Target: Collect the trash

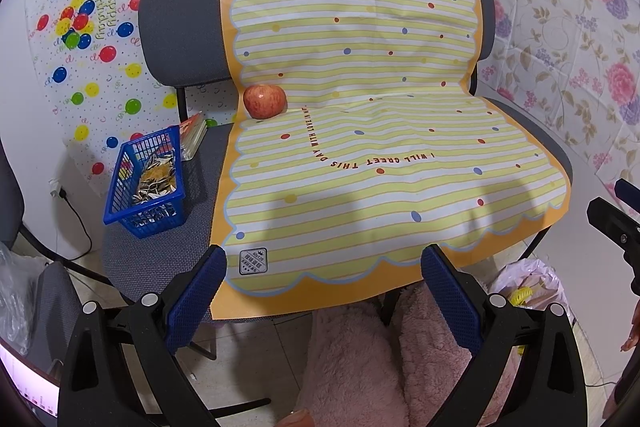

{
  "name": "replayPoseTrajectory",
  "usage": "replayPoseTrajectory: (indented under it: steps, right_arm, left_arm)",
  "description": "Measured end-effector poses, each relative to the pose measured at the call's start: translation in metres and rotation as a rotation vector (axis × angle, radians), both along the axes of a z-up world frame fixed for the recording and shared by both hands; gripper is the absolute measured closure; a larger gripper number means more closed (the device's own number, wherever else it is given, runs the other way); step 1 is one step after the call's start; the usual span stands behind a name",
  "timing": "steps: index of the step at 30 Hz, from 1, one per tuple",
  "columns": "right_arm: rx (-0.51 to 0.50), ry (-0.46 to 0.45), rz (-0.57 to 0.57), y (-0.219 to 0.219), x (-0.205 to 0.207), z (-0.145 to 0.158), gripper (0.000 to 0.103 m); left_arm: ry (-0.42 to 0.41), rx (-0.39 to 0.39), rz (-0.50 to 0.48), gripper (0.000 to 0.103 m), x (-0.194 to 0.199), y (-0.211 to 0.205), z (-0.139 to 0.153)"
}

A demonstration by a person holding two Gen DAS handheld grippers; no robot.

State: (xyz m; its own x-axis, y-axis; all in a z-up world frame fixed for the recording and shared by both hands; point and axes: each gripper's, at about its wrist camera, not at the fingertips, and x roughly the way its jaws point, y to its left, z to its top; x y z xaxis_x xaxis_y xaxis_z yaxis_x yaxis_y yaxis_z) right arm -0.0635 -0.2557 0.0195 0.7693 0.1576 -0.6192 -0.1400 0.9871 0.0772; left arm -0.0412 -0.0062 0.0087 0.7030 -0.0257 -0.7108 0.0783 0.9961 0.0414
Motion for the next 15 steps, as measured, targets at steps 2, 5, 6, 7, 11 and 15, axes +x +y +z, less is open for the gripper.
replayPoseTrajectory:
  steps: [2,5,6,7,11,15]
  right_arm:
    - [0.000,0.000,-0.003,-0.0002,-0.0001,-0.0003,0.006]
    - [-0.001,-0.001,-0.001,-0.0005,-0.0003,-0.0003,0.006]
    - [0.000,-0.001,-0.001,-0.0005,-0.0005,-0.0002,0.006]
    - [0.000,-0.001,0.000,-0.0008,-0.0004,-0.0002,0.006]
    - [-0.001,-0.001,-0.001,-0.0006,-0.0006,-0.0001,0.006]
    - [-0.002,0.000,-0.003,-0.0009,-0.0003,-0.0002,0.006]
  left_arm:
    - [0.000,0.000,0.000,0.006,-0.0001,0.0002,0.0000]
    - [-0.001,0.000,-0.001,0.006,-0.0003,0.0004,-0.0004]
    - [-0.002,0.000,-0.001,0.006,-0.0001,0.0004,0.0000]
    - [-0.003,0.000,-0.001,0.006,-0.0002,0.0004,-0.0001]
    - [-0.004,-0.001,0.001,0.006,0.0009,-0.0008,0.0026]
    - [-0.008,0.003,0.002,0.006,0.0023,-0.0010,0.0042]
